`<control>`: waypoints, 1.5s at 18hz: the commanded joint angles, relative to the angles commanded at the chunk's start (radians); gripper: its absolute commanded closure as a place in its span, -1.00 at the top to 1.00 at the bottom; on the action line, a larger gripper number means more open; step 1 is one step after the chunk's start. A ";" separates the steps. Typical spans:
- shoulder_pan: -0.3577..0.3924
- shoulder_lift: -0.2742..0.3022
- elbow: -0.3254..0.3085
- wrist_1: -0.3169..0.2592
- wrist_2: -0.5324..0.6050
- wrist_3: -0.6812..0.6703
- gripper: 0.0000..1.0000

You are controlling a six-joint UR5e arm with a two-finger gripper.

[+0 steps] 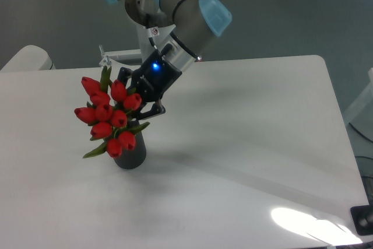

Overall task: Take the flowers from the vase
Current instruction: 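Lift the gripped tulips straight up out of the grey vase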

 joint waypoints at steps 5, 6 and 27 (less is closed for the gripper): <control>-0.003 0.029 0.057 -0.003 -0.017 -0.110 -0.28; 0.000 0.035 0.061 -0.003 -0.017 -0.118 -0.28; 0.038 0.058 0.216 -0.008 -0.017 -0.282 -0.29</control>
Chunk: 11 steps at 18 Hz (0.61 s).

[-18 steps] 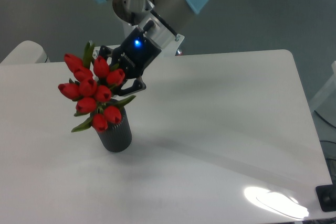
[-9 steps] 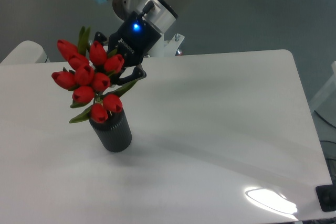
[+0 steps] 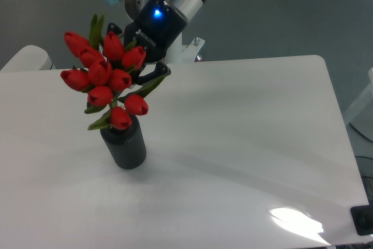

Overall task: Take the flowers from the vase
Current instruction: 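Lift the gripped tulips straight up out of the grey vase, then carry the tulip bunch away from the vase and hold it raised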

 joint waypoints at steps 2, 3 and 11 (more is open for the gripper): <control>0.021 -0.008 0.024 0.000 0.000 0.002 -0.30; 0.032 -0.011 0.031 0.000 0.000 0.002 -0.30; 0.175 -0.113 0.098 0.005 0.002 0.130 -0.33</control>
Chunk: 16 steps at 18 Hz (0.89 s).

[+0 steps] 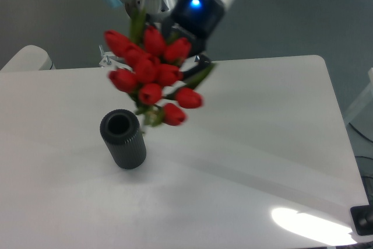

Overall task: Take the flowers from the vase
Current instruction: 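Carry the tulip bunch away from the vase and hold it raised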

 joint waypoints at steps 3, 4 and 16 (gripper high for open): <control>0.045 -0.043 0.017 0.000 0.002 0.072 -0.33; 0.061 -0.051 0.020 0.000 0.002 0.098 -0.33; 0.118 -0.078 -0.002 -0.002 0.014 0.197 -0.32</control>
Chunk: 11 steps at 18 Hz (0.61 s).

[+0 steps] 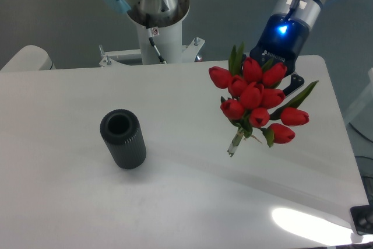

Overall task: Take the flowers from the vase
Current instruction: 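Carry the tulip bunch away from the vase and hold it raised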

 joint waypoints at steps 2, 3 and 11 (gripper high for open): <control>0.002 0.000 -0.002 0.000 0.002 0.000 -0.32; -0.001 0.000 -0.005 0.000 0.002 0.000 -0.32; -0.008 0.000 -0.017 0.002 0.034 0.000 -0.33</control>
